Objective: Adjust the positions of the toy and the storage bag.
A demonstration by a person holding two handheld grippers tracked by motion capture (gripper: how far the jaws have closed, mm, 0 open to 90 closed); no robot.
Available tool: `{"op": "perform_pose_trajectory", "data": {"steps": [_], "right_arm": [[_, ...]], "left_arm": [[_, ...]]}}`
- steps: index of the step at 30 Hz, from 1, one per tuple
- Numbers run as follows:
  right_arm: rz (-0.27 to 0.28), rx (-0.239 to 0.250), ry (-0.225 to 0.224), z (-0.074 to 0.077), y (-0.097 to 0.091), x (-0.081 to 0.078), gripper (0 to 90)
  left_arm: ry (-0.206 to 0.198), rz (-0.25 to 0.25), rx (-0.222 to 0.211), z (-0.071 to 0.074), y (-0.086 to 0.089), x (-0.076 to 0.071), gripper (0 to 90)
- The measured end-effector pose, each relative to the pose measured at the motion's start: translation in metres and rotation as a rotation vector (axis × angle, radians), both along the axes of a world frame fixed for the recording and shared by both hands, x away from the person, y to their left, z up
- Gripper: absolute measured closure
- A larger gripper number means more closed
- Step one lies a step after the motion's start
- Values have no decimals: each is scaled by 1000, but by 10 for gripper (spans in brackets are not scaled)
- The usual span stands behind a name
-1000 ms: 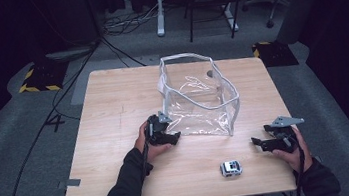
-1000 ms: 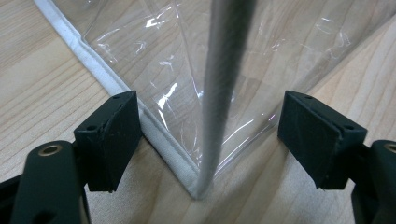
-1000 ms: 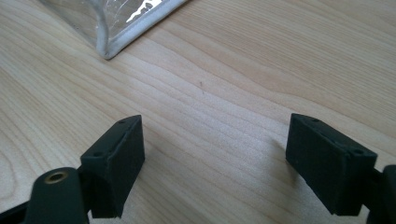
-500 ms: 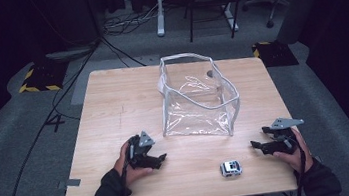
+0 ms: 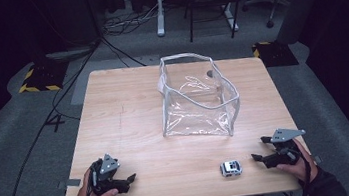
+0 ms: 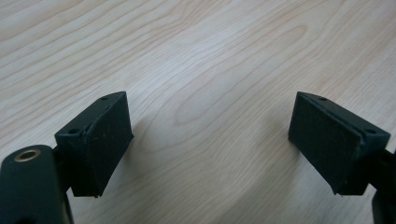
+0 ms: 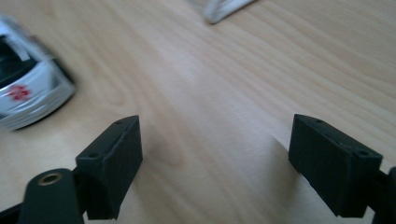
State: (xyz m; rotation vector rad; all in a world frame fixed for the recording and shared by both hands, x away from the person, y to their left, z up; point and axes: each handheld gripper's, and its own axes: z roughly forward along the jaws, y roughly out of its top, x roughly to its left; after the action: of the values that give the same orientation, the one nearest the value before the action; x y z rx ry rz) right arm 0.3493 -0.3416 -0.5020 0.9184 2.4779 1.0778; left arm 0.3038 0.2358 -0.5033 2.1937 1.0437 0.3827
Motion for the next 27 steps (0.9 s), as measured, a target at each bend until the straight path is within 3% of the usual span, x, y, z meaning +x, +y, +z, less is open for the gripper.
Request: {"op": "perform_pose_trajectory", "data": {"steps": [4,10,13,18,24,25,27], "right_arm": [[83,4,-2,-1,7,-15,171],[161,4,11,-1,19,-29,156],[171,-1,8,-1,22,-31,155],[233,-11,11,0,38,-36,149],[249,-7,18,0,60,-34,149],[280,-16,18,0,70,-34,149],[288,-16,19,0,77,-33,149]], "left_arm": [[4,8,-6,0,0,0,130],[4,22,4,-1,-2,3,103],[6,23,5,-1,-3,4,92],[7,38,12,0,-4,5,76],[10,42,13,0,-5,5,71],[7,41,19,0,-4,6,69],[5,44,14,0,-5,6,67]]}}
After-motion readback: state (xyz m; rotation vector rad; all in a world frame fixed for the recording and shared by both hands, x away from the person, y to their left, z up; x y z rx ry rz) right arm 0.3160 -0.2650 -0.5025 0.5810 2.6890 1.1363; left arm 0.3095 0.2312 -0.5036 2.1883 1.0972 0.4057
